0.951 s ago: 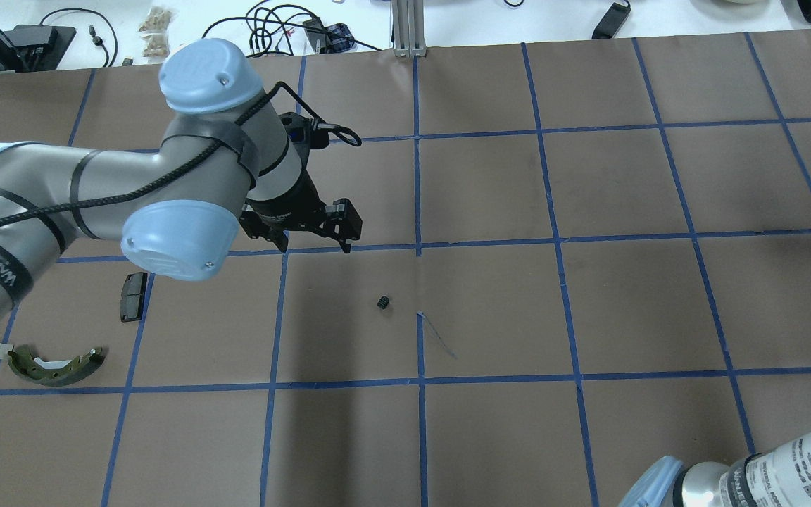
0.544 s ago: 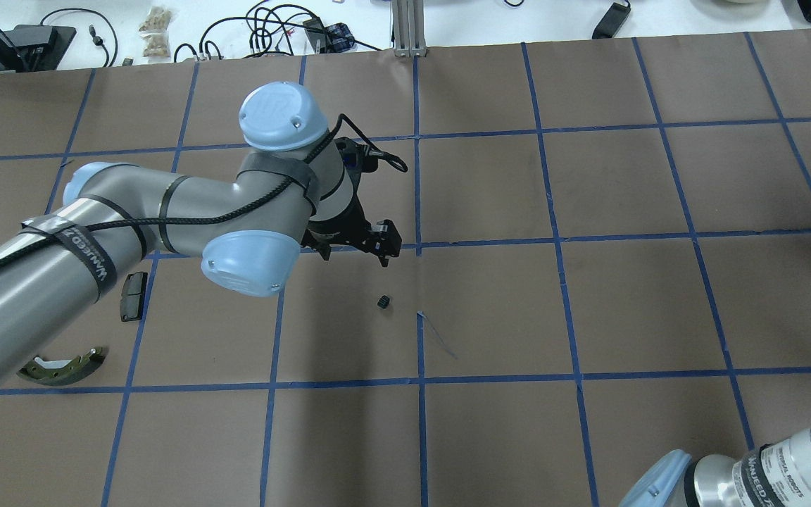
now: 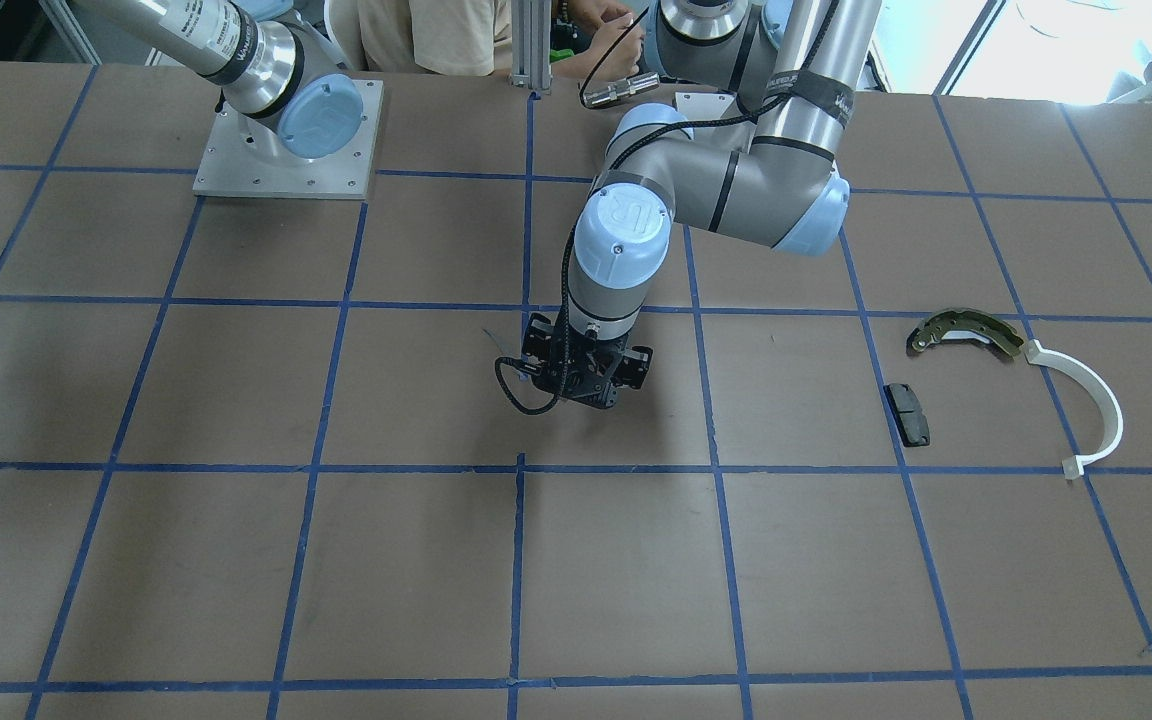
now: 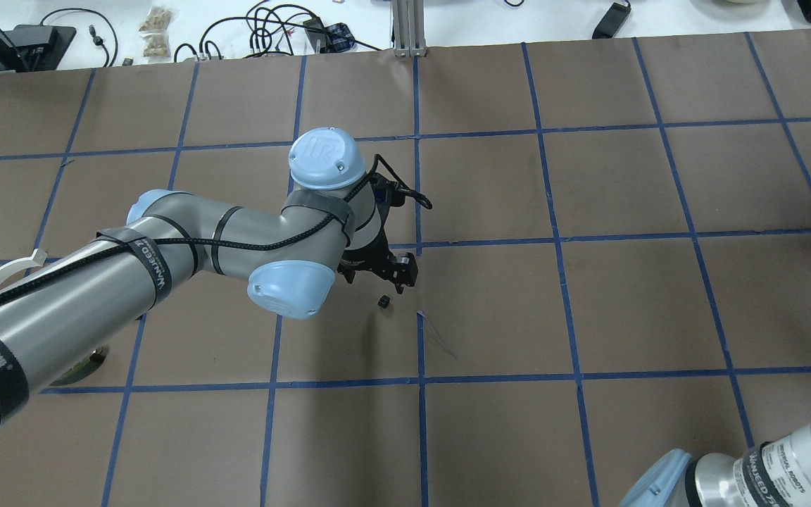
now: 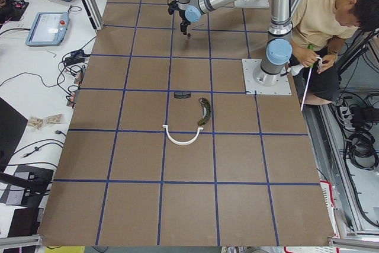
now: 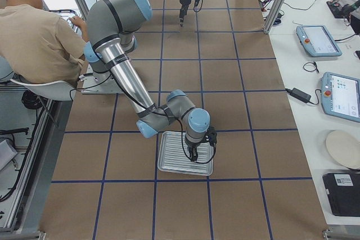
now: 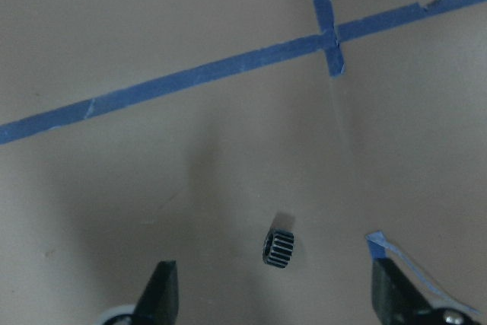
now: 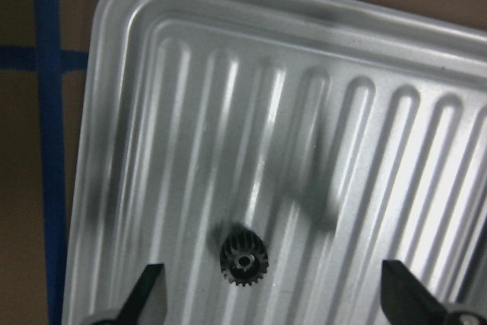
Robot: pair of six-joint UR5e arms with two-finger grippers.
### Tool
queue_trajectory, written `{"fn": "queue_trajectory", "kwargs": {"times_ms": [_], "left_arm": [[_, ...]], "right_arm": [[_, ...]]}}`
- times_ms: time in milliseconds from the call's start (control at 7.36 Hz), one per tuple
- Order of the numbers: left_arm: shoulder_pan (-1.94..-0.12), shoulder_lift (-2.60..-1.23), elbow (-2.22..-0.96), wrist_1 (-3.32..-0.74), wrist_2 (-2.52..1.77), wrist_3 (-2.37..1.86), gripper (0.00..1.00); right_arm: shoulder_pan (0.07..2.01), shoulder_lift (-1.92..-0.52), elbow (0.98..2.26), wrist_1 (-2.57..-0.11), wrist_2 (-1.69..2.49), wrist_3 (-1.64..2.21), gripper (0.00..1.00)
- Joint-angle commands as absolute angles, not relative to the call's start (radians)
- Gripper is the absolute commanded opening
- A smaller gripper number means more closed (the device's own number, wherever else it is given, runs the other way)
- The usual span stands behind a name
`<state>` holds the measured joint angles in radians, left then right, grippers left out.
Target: Place bearing gear from tray to pile
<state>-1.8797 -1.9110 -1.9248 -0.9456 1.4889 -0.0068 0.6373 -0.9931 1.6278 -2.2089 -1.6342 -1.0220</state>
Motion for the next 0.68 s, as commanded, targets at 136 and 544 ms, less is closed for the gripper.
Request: {"fn": "queue_trajectory", "kwargs": {"times_ms": [136, 544], "left_arm": [[-1.891, -1.96, -1.931, -0.881, 1.488, -0.002, 0.83], [-1.899, -1.973, -1.942, -0.877, 1.488, 0.005, 0.4]], "right_arm": [[0.638, -0.983, 1.635, -2.218, -1.631, -1.02, 0.77], [0.638, -0.982, 1.629, -2.217, -1.631, -1.029, 0.34]]}}
